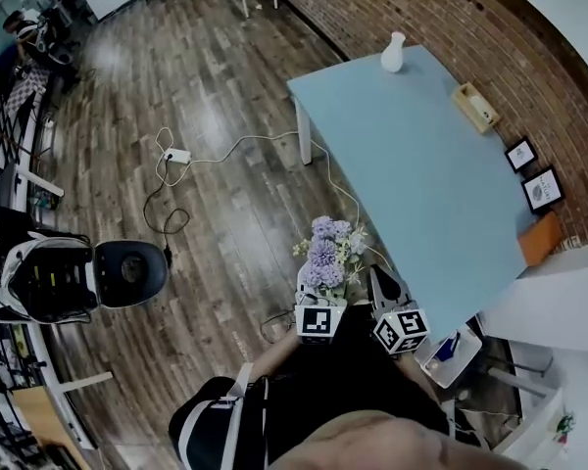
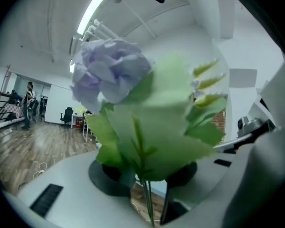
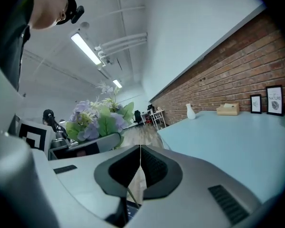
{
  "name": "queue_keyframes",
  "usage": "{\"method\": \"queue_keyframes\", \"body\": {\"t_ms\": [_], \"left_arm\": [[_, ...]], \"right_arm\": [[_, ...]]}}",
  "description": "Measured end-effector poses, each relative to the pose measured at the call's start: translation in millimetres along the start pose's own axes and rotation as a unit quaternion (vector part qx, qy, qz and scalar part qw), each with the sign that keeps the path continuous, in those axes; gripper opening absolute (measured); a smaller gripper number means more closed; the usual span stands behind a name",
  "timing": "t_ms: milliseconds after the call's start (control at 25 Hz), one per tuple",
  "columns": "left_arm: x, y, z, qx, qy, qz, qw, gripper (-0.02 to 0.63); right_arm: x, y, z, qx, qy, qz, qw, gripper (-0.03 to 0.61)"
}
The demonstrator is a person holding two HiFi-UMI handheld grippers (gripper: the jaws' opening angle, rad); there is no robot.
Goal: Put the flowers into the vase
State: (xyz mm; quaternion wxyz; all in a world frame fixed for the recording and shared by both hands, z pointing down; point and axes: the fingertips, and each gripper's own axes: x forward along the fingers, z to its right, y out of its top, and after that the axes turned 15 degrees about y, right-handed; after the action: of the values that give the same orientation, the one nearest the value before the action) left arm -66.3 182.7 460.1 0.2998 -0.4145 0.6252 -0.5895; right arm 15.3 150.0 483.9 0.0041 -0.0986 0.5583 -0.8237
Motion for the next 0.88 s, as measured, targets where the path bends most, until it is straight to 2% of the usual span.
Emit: {"method": "queue_keyframes", "body": {"t_ms": [200,320,520,680,880], "left_arm": [[26,-7,-13,0.005,0.016,-0.011,0.9998,0.167],[51,-6,-23,0.014,0.037,-0.021,0.9990,0.167],[99,1,-38,0.023,0.090,-0.004,0.9956,0.167],[146,25,-41,0.035,0.111,-0.006,0.9932,0.167],[187,39,-41,0.047,0.123,-0.012,0.9913,0.167]], "right_arm": [[33,2,15,0.005,0.022,-0.023,0.999,0.018],[61,12,30,0.004,0.049,-0.023,0.999,0.018],[102,33,69,-0.004,0.089,-0.009,0.996,0.018],[139,67,101,-0.001,0.098,-0.009,0.995,0.018],[175,80,130,0.005,0.106,-0.022,0.994,0.018]]}}
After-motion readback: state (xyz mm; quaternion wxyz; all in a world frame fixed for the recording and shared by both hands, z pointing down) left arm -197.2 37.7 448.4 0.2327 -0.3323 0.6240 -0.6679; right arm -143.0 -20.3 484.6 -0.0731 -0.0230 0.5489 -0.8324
